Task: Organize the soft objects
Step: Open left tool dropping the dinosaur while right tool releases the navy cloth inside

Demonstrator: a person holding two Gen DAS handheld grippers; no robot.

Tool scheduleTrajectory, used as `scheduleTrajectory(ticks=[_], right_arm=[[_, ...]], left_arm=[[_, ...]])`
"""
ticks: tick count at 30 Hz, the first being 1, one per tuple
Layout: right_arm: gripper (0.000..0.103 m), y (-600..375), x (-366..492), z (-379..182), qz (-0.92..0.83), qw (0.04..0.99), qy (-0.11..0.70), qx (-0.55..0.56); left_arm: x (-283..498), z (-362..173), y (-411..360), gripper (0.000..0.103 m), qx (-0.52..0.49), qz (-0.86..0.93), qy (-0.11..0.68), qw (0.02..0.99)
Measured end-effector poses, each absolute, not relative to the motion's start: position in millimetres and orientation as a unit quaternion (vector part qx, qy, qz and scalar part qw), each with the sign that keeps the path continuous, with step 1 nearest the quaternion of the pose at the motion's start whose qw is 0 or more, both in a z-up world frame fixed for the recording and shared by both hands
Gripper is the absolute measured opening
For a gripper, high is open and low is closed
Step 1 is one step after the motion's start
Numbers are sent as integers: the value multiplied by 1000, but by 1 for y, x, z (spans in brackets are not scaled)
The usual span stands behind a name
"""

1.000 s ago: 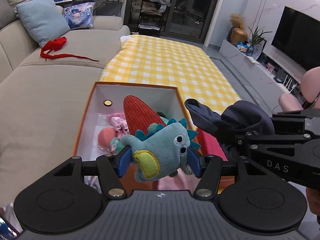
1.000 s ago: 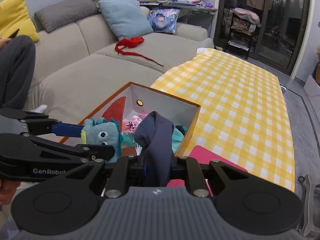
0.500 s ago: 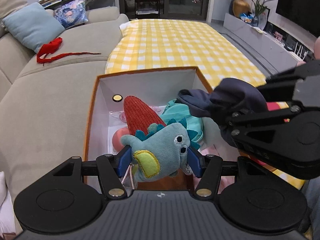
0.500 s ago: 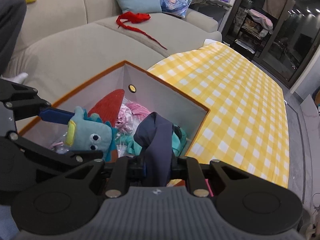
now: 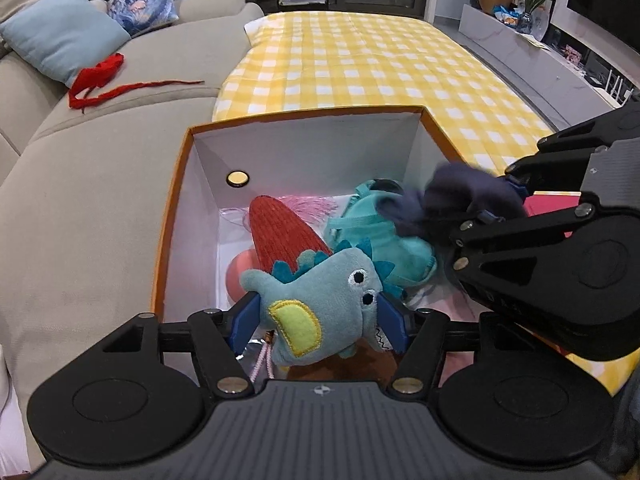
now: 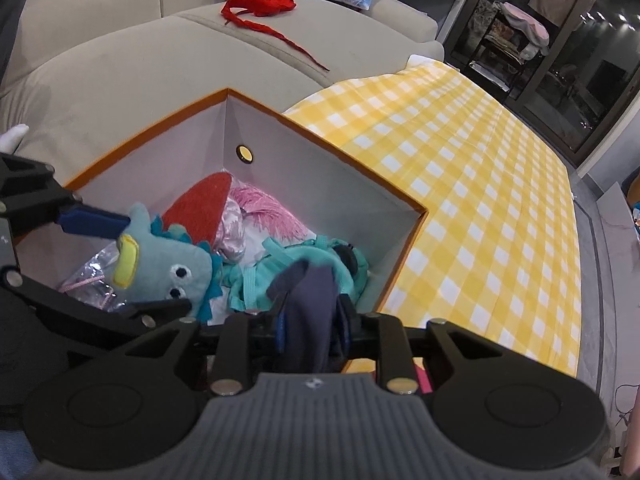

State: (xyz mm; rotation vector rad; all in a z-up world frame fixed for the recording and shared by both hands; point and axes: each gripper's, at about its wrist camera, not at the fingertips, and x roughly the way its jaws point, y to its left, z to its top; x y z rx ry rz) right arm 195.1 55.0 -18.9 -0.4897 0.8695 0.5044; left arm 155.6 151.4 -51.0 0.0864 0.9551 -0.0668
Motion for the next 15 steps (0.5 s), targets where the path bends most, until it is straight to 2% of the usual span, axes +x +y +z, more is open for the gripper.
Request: scheduleTrajectory(ticks=[3,5,7,10,15], right_arm=[[23,55,196,-20,242,847,411,-234],[33,55,196,-19,241,848,410,-233],[38,53,195,-15,242,851,406,-230],[39,50,193,-8,244,855,398,-227],[44,40,185,8,241,864,381,-222]], left_arm=[[155,-52,151,76,46,-29,457,888],[155,-50,152,76,45,-24,452,891],[154,-50,152,77,47,-22,450,891],[153,-45,155,81,40,-20,444,895],[144,-29,156,82,26,-18,424,905]])
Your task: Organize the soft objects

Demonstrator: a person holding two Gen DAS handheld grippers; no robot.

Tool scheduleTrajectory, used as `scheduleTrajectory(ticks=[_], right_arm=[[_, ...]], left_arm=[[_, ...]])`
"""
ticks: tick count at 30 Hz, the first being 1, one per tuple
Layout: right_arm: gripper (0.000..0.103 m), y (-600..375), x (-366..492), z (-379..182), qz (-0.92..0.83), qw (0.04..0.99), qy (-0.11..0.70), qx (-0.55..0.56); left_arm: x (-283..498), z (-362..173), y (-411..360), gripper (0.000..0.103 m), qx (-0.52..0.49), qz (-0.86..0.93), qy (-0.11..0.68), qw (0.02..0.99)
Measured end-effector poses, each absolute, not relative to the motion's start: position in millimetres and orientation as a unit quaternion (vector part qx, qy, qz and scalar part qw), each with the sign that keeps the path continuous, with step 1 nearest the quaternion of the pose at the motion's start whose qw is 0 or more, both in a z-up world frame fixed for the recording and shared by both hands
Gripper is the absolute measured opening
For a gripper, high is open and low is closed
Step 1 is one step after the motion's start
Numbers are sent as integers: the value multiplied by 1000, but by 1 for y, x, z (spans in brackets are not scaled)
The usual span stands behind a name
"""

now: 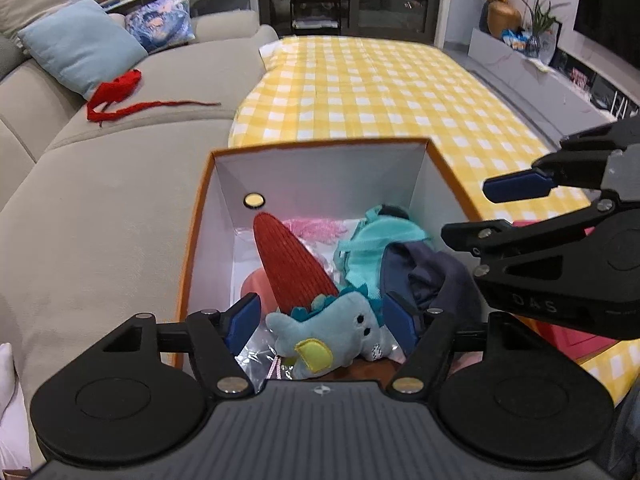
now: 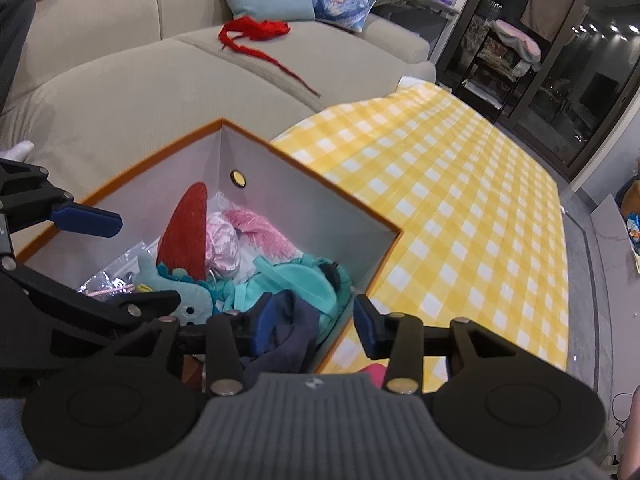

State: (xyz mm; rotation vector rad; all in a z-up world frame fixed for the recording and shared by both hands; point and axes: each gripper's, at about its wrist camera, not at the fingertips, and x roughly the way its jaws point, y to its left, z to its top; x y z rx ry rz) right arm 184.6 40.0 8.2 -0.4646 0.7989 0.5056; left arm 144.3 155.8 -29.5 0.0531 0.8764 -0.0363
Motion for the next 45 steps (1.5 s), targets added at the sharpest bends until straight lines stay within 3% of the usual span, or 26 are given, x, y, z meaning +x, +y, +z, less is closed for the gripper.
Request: scheduleTrajectory(ticks=[23,28,31,39,45], right_arm=[[55,-68,85,86,202,930,281,-121],[63,-104,59,93,168,948,259,-80],[74,-126,44,93,138,957,248,-61],[82,-163,8,84,69,969,237,-5],[90,-166,-12,70,61,971,231,-3]], left_arm=[[74,35,109,80,-9,-29,311,950],[56,50,92,80,-32,-37,264,963],[44,57,76,80,-22,-44,230,972],[19,66,44,82,-12,-52,165,985],[8,58,32,86,-12,-41,161,986]])
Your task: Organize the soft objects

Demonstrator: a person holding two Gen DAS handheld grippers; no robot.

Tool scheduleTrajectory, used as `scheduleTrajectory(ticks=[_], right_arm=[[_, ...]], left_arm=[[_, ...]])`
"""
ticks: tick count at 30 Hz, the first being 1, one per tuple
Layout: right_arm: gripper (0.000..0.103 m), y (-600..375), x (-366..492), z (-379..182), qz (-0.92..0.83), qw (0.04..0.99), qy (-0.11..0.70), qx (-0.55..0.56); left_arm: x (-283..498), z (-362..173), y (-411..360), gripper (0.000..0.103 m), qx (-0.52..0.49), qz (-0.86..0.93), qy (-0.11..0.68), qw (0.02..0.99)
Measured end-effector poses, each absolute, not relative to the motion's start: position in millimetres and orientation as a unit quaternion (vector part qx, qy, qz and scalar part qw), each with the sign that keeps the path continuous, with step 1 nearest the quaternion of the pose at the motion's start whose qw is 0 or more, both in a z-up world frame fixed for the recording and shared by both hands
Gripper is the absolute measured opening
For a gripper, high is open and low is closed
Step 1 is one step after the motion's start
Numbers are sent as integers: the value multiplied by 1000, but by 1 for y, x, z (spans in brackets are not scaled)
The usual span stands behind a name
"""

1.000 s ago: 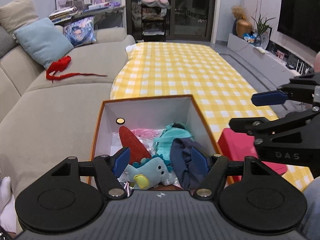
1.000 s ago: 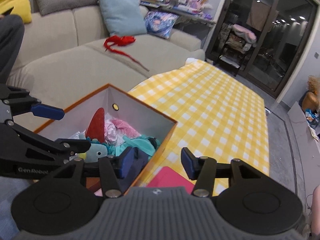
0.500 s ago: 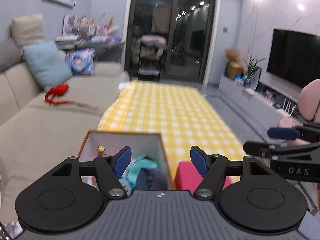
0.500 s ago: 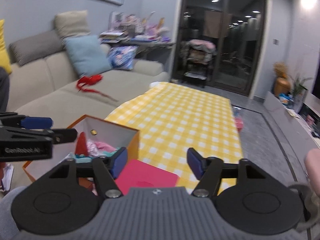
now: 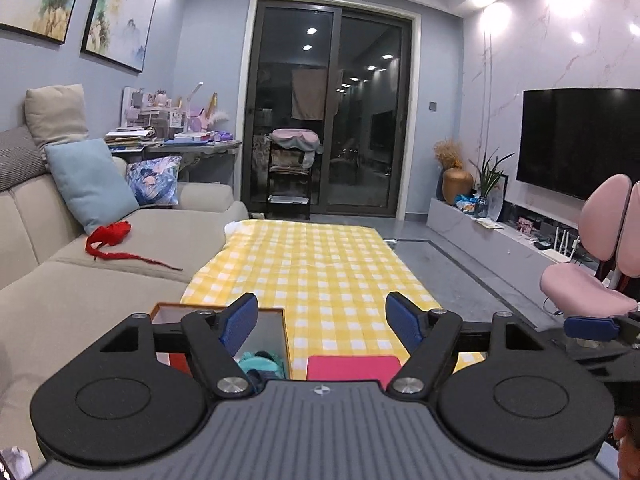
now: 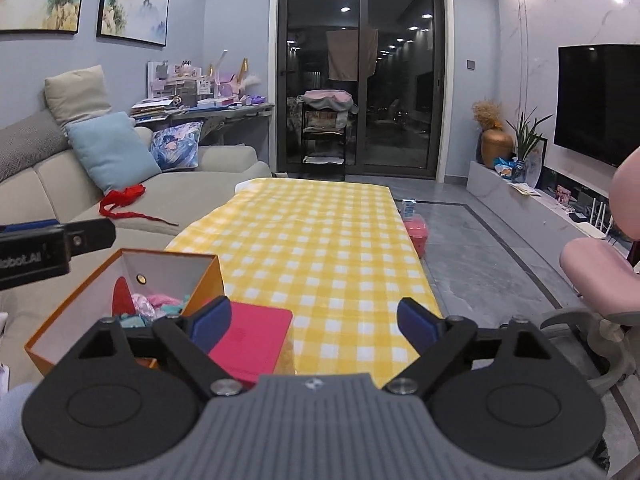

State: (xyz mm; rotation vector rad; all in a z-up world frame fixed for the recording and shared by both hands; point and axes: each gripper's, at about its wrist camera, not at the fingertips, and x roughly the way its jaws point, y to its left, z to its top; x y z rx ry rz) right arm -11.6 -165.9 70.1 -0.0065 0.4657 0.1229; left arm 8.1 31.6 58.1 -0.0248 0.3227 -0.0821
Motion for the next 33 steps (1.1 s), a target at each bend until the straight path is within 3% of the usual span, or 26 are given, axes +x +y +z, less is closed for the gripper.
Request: scheduleTrajectory(ticks=[10,33], right_arm=[[100,-162,-19,46,71,967,244,-8],[100,-168,-13,18,47,959,280,6]], left_arm=[[0,18,23,101,6,-10,206,979],[-10,-8,29,103,-10,36,253,967]])
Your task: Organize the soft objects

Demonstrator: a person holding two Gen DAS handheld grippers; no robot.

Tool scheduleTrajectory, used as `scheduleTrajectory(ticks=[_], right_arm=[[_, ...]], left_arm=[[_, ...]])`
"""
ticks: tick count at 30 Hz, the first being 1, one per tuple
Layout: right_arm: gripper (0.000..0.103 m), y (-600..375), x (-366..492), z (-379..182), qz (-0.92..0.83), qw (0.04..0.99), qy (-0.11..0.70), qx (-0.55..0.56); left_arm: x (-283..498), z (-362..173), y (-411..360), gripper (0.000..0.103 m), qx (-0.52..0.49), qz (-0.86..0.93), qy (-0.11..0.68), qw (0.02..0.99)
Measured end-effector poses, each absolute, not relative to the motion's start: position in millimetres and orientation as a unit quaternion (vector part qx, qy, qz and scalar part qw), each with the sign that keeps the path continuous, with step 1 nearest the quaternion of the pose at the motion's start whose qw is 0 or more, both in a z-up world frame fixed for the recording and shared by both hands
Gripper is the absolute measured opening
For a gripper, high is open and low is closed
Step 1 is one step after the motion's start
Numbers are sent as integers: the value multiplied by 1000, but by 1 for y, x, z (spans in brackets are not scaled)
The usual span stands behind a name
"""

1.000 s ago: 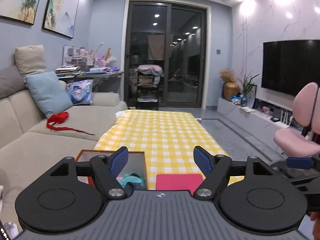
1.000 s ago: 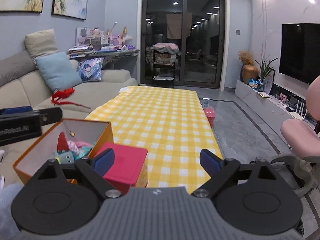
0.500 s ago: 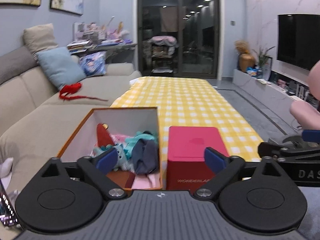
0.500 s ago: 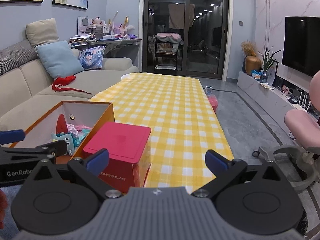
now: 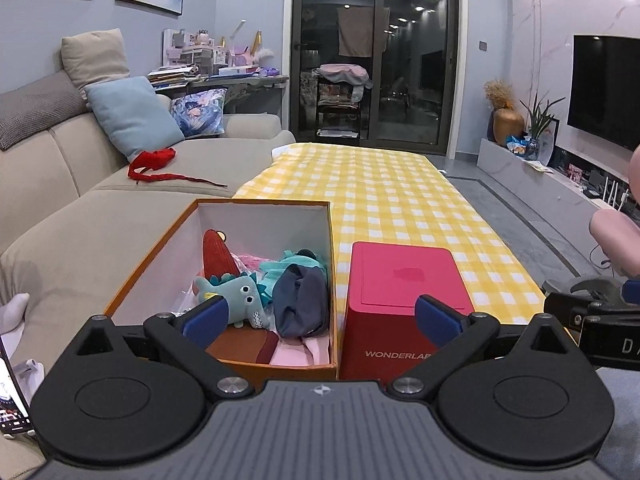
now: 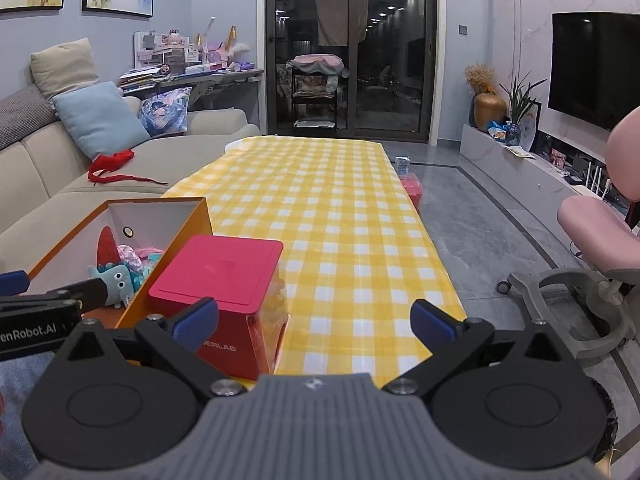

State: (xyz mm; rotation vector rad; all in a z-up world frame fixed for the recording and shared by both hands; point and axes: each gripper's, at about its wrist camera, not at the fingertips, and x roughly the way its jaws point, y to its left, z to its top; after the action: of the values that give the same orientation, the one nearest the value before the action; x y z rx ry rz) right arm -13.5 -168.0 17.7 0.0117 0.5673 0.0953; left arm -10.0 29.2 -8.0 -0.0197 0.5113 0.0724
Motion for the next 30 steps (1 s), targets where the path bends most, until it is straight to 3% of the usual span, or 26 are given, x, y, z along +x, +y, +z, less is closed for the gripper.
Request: scheduleTrajectory(ticks=[30], right_arm=[[100,-165,-13,18,53,958,281,3]], left_arm=[[-10,-4,28,103,-8,45,252,967]])
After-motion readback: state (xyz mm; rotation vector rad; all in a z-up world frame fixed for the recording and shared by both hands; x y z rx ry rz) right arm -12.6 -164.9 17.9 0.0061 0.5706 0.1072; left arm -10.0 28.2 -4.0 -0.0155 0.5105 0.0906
